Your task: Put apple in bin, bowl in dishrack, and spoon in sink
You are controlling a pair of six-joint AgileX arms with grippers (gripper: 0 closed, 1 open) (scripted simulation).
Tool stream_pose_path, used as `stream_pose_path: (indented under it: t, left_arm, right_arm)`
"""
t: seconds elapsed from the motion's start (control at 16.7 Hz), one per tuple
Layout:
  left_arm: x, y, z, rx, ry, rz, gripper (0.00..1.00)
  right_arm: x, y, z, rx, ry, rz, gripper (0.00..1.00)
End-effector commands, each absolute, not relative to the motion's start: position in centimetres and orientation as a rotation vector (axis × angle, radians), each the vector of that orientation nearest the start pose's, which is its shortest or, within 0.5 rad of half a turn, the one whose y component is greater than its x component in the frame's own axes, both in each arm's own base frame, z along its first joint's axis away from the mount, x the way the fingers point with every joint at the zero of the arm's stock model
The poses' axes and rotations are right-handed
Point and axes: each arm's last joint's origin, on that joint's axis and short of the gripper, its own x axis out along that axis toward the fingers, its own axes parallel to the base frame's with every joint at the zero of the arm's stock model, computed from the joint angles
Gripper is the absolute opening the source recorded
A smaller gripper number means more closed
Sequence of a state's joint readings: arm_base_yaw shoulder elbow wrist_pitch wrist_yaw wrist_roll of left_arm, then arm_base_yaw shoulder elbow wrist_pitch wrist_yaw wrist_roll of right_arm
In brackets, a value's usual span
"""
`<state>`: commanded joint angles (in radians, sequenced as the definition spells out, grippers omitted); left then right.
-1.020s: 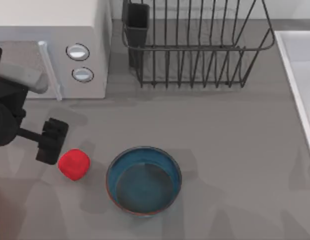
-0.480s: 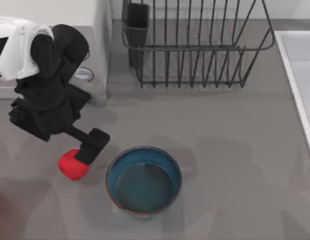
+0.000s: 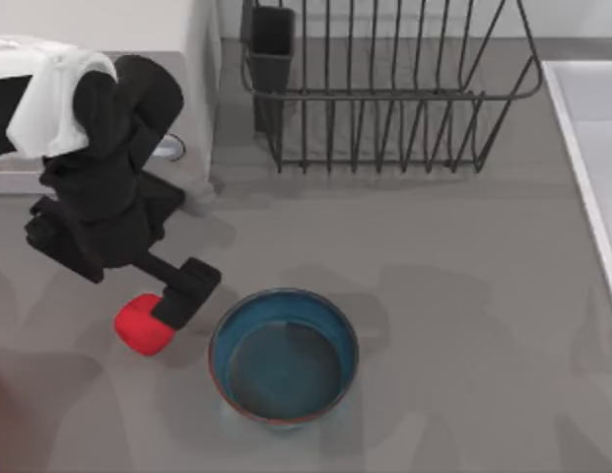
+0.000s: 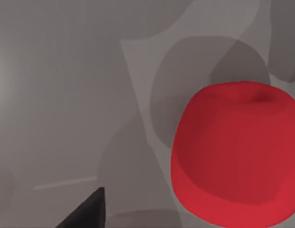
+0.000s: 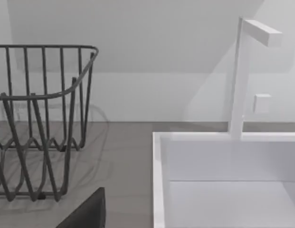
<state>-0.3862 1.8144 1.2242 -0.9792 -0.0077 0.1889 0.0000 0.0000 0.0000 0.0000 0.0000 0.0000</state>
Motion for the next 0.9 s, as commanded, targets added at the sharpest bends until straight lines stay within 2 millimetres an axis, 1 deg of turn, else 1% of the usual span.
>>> stream_pose_path:
  t: [0.12,0.3,0.42,0.48,0.66,0.9]
  left_arm:
    - [30.5,-12.1,15.4,0.455,1.523,-0.443,1.0]
    - [30.6,-12.2,12.4,0.452,1.507,-0.442,1.0]
    - [30.5,-12.1,10.9,0.454,1.516,-0.442,1.0]
    - [30.4,-12.1,10.6,0.455,1.519,-0.442,1.0]
    - [30.4,-12.1,10.6,0.455,1.519,-0.442,1.0]
    - [30.4,-12.1,10.6,0.455,1.519,-0.442,0.7]
  right_arm:
    - [10.6,-0.1,16.0,0.0,0.0,0.0,1.0]
    - [10.6,-0.1,16.0,0.0,0.0,0.0,1.0]
    - [10.6,-0.1,16.0,0.0,0.0,0.0,1.0]
    - [10.6,-0.1,16.0,0.0,0.0,0.0,1.0]
    - [10.6,-0.1,16.0,0.0,0.0,0.0,1.0]
    - [10.6,-0.1,16.0,0.0,0.0,0.0,1.0]
